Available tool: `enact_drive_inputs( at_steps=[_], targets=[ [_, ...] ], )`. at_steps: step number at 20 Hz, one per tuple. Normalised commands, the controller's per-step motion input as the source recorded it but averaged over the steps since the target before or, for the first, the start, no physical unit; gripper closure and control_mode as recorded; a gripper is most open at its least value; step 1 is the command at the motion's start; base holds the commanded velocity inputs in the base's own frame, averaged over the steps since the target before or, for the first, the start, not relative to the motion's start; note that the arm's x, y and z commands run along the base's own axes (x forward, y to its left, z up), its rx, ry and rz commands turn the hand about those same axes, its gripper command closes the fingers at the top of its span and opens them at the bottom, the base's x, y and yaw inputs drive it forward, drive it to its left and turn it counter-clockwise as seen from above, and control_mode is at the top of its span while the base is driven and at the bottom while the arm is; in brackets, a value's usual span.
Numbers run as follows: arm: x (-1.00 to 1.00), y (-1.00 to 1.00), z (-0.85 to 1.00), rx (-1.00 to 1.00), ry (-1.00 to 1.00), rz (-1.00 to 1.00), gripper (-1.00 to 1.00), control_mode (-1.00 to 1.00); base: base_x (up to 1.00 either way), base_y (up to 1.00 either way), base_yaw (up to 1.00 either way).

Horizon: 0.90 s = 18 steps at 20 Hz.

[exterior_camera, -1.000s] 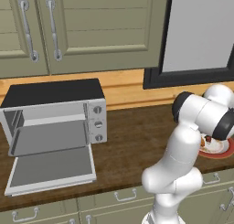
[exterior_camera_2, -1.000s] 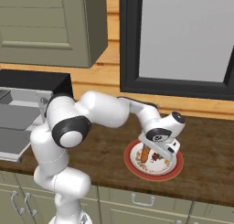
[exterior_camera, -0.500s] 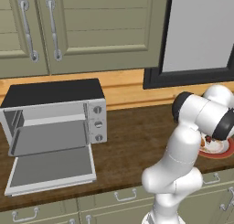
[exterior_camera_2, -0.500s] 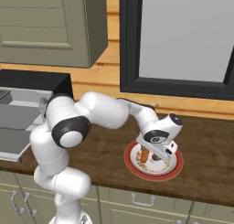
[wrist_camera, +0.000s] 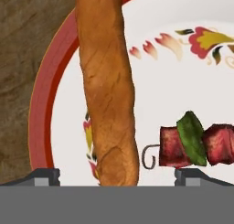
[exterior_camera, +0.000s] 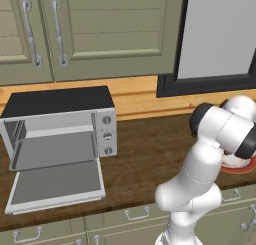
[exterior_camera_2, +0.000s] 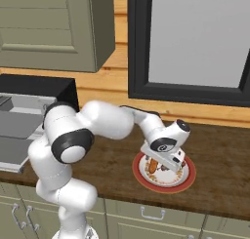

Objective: Pick up the kebab skewer and baguette bread, and place them inside the toaster oven. Close the toaster oven door and start by setting the timer.

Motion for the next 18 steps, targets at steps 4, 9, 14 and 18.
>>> enact_drive_inputs(
  at_steps=[4, 9, 14, 18],
  targets=[
    [-0.01, 0.04, 0.0, 0.0, 0.0, 0.0, -1.0, -1.0, 0.0, 0.0, 0.0],
    [-0.2, 0.0, -0.09, -0.01, 0.0, -0.07, -1.0, -1.0, 0.0, 0.0, 0.0],
    [-0.03, 0.23, -0.3, -0.11, -0.06, -0.01, -1.0, -1.0, 0.0, 0.0, 0.0],
    [0.0, 0.35, -0.14, -0.15, -0.09, -0.01, -1.0, -1.0, 0.0, 0.0, 0.0]
  ],
)
